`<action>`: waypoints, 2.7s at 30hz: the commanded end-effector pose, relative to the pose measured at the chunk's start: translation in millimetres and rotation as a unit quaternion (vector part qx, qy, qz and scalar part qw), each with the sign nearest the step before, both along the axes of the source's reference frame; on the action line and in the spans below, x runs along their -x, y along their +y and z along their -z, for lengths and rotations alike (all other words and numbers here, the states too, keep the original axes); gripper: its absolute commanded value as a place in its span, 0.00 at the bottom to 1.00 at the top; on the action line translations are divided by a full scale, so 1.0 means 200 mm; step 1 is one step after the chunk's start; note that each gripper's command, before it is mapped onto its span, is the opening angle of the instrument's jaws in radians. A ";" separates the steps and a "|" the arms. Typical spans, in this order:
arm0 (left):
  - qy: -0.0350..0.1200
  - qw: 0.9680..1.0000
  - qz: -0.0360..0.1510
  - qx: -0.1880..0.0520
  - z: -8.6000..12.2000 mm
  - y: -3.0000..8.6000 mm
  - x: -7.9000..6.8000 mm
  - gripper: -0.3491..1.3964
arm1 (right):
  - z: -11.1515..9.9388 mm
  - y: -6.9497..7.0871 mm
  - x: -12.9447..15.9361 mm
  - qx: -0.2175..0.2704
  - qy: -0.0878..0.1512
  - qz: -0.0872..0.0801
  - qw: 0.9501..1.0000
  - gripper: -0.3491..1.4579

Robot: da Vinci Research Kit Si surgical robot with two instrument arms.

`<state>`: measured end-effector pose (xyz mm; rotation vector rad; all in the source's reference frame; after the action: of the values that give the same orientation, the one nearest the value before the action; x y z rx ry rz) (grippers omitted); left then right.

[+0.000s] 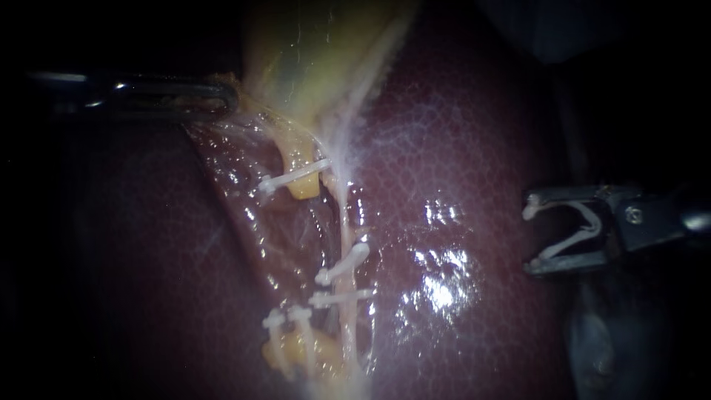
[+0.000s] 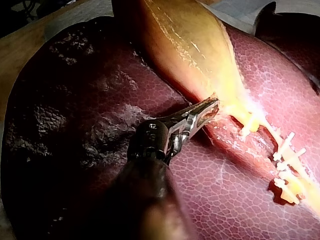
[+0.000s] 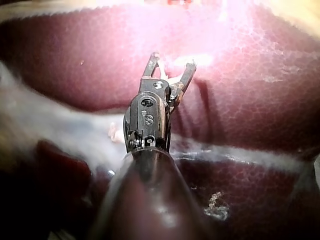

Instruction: Clipping third clip right tube

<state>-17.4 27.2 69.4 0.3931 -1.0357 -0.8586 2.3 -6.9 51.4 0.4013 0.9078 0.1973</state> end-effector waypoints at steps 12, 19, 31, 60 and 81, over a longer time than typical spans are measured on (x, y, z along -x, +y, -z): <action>0.000 1.000 0.000 0.000 -0.001 0.000 0.001 0.00 | -0.002 0.003 -0.034 -0.091 0.030 -0.055 0.994 0.46; 0.001 1.000 0.001 0.001 -0.001 -0.001 0.001 0.00 | -0.011 0.009 -0.047 -0.160 0.040 -0.093 0.982 0.46; 0.002 1.000 0.002 0.002 -0.001 -0.001 0.002 0.00 | -0.036 0.012 -0.058 -0.271 0.033 -0.140 0.952 0.45; 0.000 1.000 0.002 0.002 -0.003 -0.003 0.003 0.00 | -0.076 -0.003 -0.084 -0.356 0.069 -0.158 0.918 0.46; 0.000 1.000 0.002 0.003 -0.003 -0.003 0.004 0.00 | -0.049 0.004 -0.092 -0.464 0.194 -0.131 0.854 0.45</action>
<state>-18.1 26.7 70.0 0.3864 -1.0384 -0.8599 20.7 -5.9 60.8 1.2547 1.2347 0.8499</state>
